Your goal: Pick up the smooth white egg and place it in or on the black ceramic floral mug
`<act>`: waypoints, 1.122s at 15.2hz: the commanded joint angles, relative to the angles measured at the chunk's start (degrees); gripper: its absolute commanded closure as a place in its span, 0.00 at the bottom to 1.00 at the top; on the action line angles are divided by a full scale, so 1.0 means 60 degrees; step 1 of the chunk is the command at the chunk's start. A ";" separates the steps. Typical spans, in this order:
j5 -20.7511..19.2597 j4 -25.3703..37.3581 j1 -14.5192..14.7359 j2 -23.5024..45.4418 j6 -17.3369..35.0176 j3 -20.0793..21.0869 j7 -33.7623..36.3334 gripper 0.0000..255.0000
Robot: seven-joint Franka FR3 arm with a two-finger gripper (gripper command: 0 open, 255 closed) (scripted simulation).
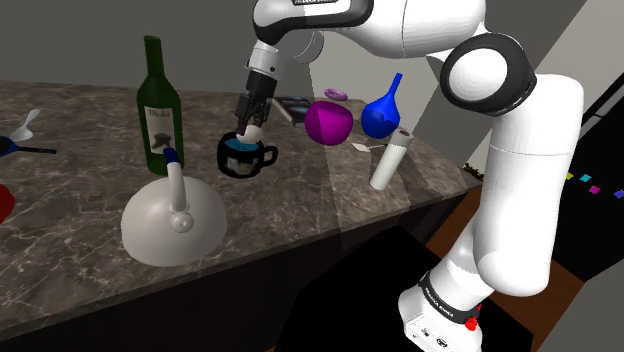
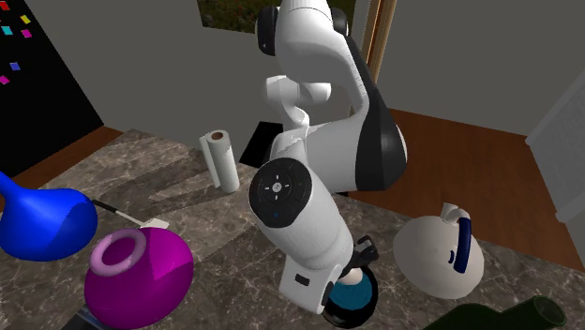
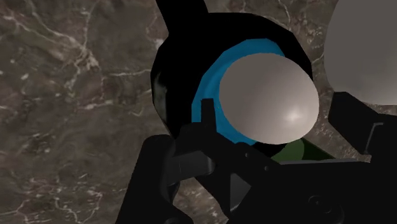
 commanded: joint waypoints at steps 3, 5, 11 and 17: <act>0.0000 0.0000 0.0000 -0.0001 0.0001 0.0000 0.0000 0.00; 0.0000 0.0000 0.0000 -0.0001 0.0001 0.0000 0.0000 0.00; -0.0080 0.1241 -0.0259 0.0082 -0.1191 -0.0092 0.0136 0.00; -0.0079 0.1240 -0.0259 0.0082 -0.1190 -0.0092 0.0136 0.00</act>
